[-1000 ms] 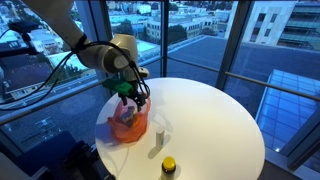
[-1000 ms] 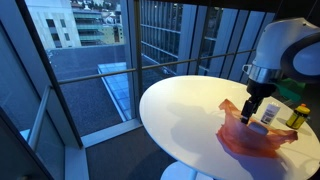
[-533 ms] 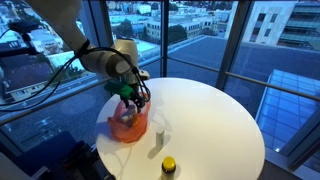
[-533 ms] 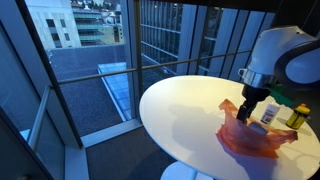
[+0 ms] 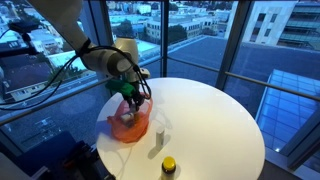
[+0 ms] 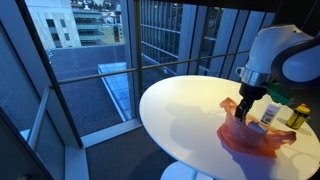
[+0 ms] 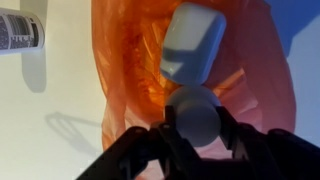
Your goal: Remove the white container from the orange plastic bag and put it on the table
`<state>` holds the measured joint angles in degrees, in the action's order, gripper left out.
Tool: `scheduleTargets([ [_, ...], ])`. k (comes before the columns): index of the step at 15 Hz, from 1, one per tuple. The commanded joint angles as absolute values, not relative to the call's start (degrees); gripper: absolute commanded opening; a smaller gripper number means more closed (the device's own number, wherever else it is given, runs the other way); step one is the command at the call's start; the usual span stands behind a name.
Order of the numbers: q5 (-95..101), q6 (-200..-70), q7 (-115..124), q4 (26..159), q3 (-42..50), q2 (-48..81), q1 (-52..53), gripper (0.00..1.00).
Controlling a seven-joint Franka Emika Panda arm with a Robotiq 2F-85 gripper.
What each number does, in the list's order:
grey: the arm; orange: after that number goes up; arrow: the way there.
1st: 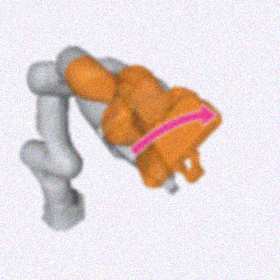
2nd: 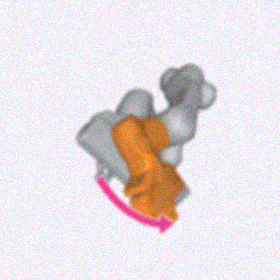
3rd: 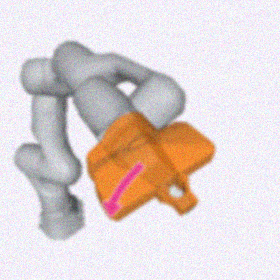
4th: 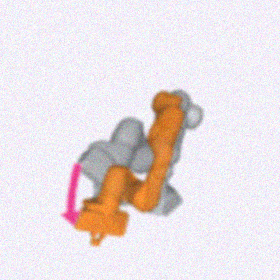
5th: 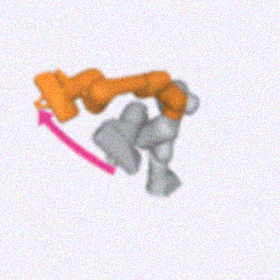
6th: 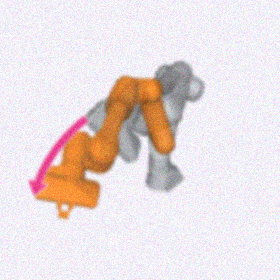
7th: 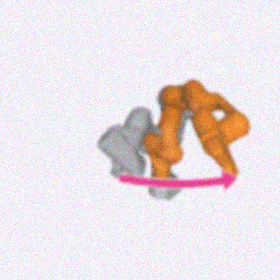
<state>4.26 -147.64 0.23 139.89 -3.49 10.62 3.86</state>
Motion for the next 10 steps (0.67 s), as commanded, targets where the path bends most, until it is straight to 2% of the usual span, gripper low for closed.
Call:
scheduleTargets([
  [1,3.77,-144.85,-0.49,138.88,-3.23,7.64,3.5,0.19],
  [10,-0.68,-139.51,-4.91,138.26,-1.99,-1.93,1.47,0.19],
])
